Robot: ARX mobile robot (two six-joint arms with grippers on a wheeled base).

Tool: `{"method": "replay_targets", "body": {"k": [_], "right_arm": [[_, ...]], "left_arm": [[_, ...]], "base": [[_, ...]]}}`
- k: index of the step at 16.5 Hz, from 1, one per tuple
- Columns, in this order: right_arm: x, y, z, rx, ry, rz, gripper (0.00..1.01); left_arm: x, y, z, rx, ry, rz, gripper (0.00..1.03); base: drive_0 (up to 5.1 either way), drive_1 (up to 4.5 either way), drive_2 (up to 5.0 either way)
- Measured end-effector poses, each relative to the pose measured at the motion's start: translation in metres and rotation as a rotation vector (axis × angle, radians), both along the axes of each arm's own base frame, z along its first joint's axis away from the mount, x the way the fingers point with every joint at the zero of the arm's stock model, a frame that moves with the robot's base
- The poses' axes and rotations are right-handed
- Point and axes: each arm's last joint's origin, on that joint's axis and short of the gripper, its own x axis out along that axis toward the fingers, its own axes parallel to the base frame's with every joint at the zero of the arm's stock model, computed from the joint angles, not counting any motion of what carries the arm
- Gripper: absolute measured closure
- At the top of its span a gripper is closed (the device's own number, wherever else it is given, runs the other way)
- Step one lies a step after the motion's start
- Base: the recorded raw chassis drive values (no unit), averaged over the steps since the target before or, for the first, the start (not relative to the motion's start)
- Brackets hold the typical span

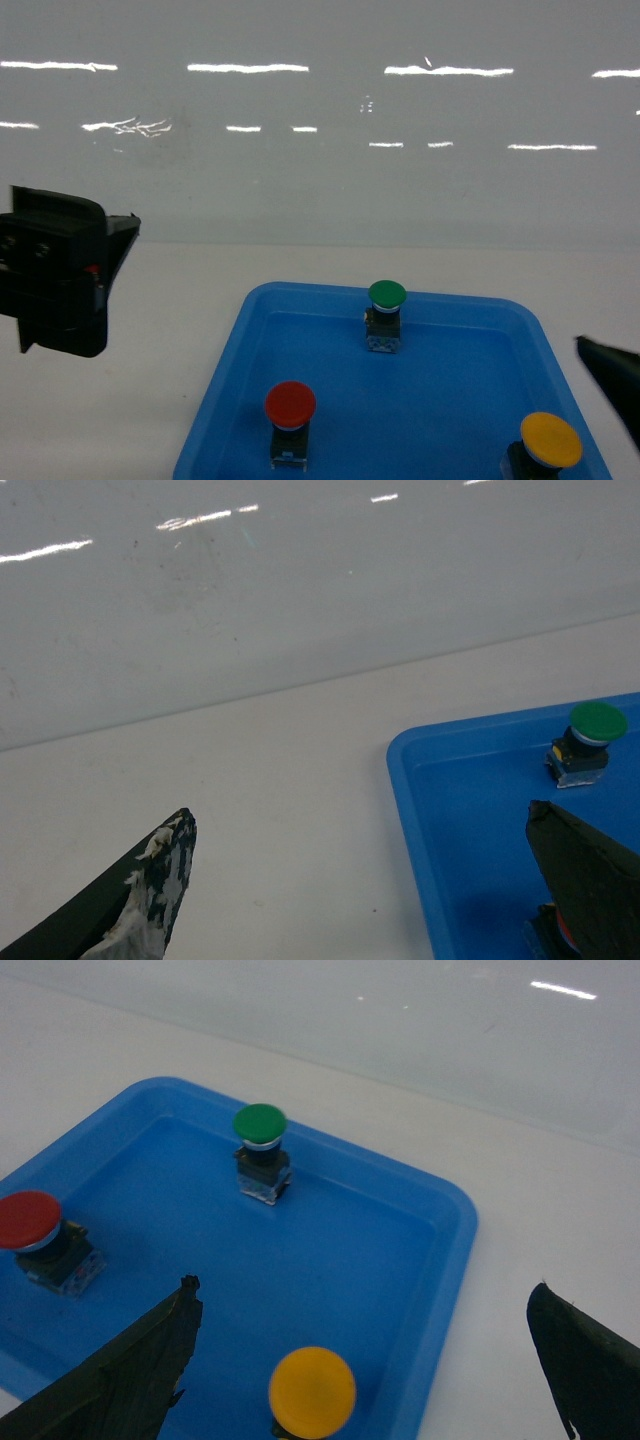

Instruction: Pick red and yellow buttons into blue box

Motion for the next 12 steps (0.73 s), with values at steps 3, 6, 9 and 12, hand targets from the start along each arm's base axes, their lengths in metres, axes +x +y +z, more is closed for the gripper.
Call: {"method": "replay_targets", "body": {"k": [3,6,9,12], "right_arm": [[0.003,0.006,0.001,-0.071,-0.035,-0.005,0.03],[0.008,0.014,-0.018,-0.118,0.006,0.033,0.03],[0.029,0.021,-0.027,-0.153,0.036,0.067,0.03],[0.044,0.025,-0.038,-0.185,0.081,0.099,0.03]], "left_arm": [[0.006,-0.003,-0.004,0.043,0.022,0.005,0.05],[0.006,-0.003,-0.004,0.046,0.022,0.005,0.05],[0.006,-0.003,-0.004,0.046,0.022,0.005,0.05],[0.006,-0.003,-0.004,0.046,0.022,0.005,0.05]], "base": [[0.0,0.00,0.0],[0.0,0.00,0.0],[0.0,0.00,0.0],[0.0,0.00,0.0]]}}
